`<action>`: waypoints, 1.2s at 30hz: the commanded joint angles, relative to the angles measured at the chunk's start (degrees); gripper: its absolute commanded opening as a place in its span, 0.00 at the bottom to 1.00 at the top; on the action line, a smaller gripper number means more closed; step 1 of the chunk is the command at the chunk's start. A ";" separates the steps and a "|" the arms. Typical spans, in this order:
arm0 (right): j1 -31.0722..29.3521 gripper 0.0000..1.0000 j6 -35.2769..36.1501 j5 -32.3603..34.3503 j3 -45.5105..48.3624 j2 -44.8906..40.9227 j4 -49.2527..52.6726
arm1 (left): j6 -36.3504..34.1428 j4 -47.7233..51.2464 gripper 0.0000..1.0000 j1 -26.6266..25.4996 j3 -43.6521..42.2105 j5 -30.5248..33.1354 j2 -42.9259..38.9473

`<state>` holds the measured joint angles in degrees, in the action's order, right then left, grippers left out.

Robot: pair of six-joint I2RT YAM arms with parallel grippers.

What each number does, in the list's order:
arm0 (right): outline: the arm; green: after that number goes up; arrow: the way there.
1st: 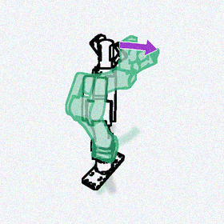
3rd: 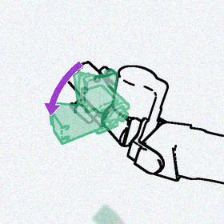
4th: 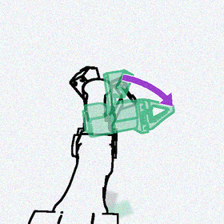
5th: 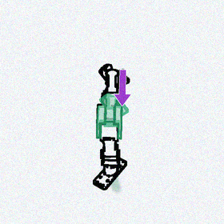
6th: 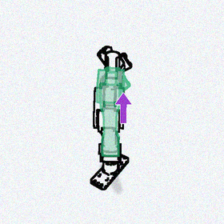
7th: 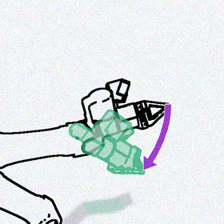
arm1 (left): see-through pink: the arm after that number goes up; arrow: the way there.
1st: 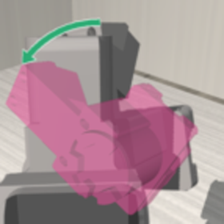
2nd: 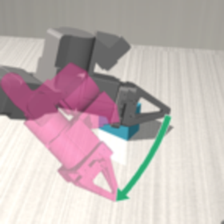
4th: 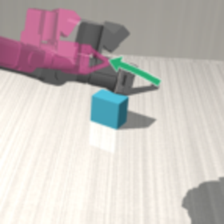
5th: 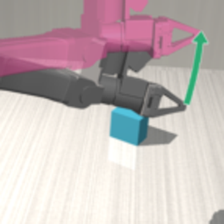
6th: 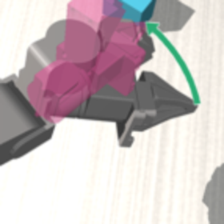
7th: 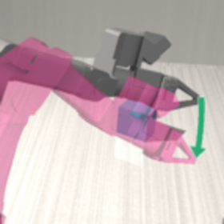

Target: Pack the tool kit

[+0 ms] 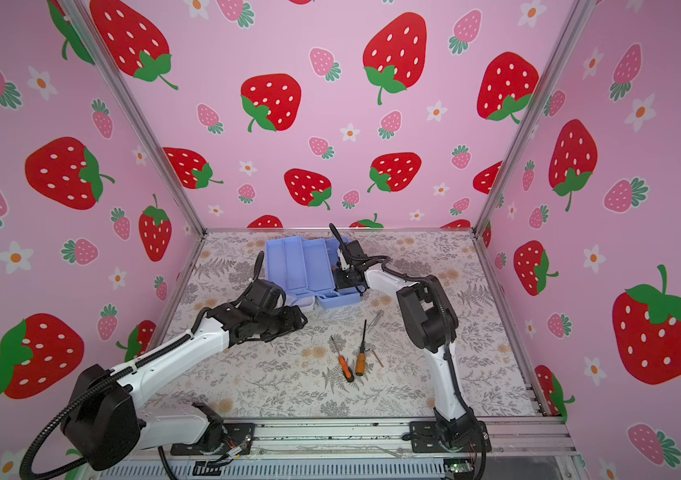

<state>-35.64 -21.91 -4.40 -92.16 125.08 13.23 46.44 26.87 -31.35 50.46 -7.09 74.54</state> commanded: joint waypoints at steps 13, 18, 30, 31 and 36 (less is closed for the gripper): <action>2.43 0.00 -0.61 10.09 -2.65 -1.43 1.61 | -0.69 0.46 0.82 0.00 0.80 -0.02 2.22; 5.23 0.00 -1.46 7.50 -6.05 -0.83 2.37 | -0.64 0.61 0.82 -0.02 0.59 0.14 2.49; 2.83 0.05 0.40 -1.56 13.45 -11.41 -7.19 | -2.39 2.64 0.82 -0.02 3.04 1.39 2.76; 1.86 0.04 0.47 -1.59 14.86 -11.75 -7.55 | -2.65 3.15 0.82 -0.02 3.60 1.68 2.52; -3.20 0.04 -0.60 -2.14 19.77 -12.80 -9.49 | -3.06 5.29 0.82 0.00 4.82 2.93 0.27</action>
<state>-36.38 -21.80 -4.67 -74.96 113.32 3.64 44.29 29.41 -31.35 52.88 -6.00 76.95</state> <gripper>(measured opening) 0.045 0.820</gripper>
